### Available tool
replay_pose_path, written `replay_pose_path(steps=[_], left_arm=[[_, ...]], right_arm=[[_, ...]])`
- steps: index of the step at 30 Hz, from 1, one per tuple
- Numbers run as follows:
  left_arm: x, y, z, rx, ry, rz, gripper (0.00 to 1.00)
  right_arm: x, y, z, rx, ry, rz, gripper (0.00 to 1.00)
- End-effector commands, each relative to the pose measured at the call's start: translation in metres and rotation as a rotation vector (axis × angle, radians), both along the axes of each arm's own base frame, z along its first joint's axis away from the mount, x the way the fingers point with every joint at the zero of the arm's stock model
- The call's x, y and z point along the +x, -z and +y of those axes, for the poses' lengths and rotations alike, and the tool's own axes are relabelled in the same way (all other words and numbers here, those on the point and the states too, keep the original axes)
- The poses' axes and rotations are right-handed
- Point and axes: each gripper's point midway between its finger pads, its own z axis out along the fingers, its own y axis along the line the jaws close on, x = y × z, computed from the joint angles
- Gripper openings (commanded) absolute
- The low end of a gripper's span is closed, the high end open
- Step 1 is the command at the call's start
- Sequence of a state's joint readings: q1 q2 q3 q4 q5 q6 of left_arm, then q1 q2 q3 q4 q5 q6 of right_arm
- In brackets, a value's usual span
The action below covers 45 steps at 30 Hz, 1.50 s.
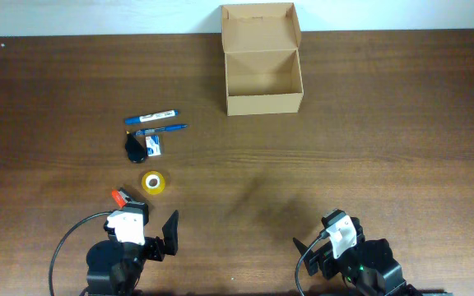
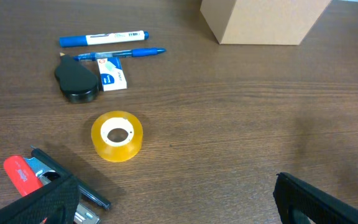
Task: Pack container
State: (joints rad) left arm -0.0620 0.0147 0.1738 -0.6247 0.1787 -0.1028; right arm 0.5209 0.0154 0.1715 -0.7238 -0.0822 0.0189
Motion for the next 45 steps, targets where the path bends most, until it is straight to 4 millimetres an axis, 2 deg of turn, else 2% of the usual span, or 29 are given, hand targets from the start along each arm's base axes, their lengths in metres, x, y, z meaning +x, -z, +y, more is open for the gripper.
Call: replay_pose_path(steps=[1,44,45], left_arm=[[0.0005,0.0004,0.0016,-0.007,-0.012,-0.003,0.99],[0.0005,0.0004,0.0016,-0.007,-0.012,-0.003,0.99],[0.0005,0.0004,0.0016,-0.007,-0.012,-0.003,1.00]], right_arm=[[0.0008,0.0011,-0.0002,-0.003,0.003,-0.010,0.99],[0.0010,0.0010,-0.0003,-0.006,0.002,-0.013,0.99],[0.0037,-0.0044,0.0014,0.008,0.002,-0.035,0.99]])
